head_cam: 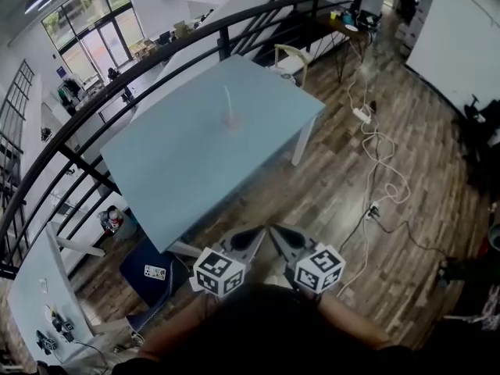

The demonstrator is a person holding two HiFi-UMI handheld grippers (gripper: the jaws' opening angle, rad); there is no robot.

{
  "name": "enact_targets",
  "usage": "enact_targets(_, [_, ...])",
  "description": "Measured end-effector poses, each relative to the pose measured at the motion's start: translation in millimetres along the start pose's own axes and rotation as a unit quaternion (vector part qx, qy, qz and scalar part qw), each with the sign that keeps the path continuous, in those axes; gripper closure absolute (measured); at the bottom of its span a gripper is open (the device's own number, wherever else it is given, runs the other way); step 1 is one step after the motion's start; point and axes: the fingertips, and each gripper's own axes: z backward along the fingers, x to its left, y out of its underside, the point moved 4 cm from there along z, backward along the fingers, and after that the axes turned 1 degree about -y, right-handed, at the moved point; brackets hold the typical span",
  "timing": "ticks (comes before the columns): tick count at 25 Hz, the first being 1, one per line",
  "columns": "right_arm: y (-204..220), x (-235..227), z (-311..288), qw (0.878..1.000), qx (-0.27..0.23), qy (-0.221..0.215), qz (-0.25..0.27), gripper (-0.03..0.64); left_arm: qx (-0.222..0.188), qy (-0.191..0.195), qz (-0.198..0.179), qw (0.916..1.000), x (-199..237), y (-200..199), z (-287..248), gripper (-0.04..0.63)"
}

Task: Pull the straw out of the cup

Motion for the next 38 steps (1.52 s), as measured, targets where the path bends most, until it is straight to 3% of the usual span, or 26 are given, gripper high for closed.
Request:
enact_targets(10, [1.3,-32.3,12.4,1.0,0.001,0.014,-0.018,0.606,0.022,0.019,0.004,0.9996,-4.7,2.3,-39.4,0.584])
enact_targets(21, [-9.5,-66.1,-9.9,0.999,-0.003,0.028,-0.032,0.606,0.032,0.035,0.007,0.9988,24.7,-7.2,-72.5,0.584])
enact_targets(30, [-25.5,-93.1,-55.7,0.998,-0.003,0.047,-0.035,0.606,0.038,0.053,0.007,0.9978,73.7,-21.5,-94.3,0.584])
enact_targets(38, [-59.0,-99.2,-118.2,0.998,-0.015,0.049,-0.026,0.606,0.028,0.058,-0.007,0.9979,136.8,-61.3,-95.1,0.584])
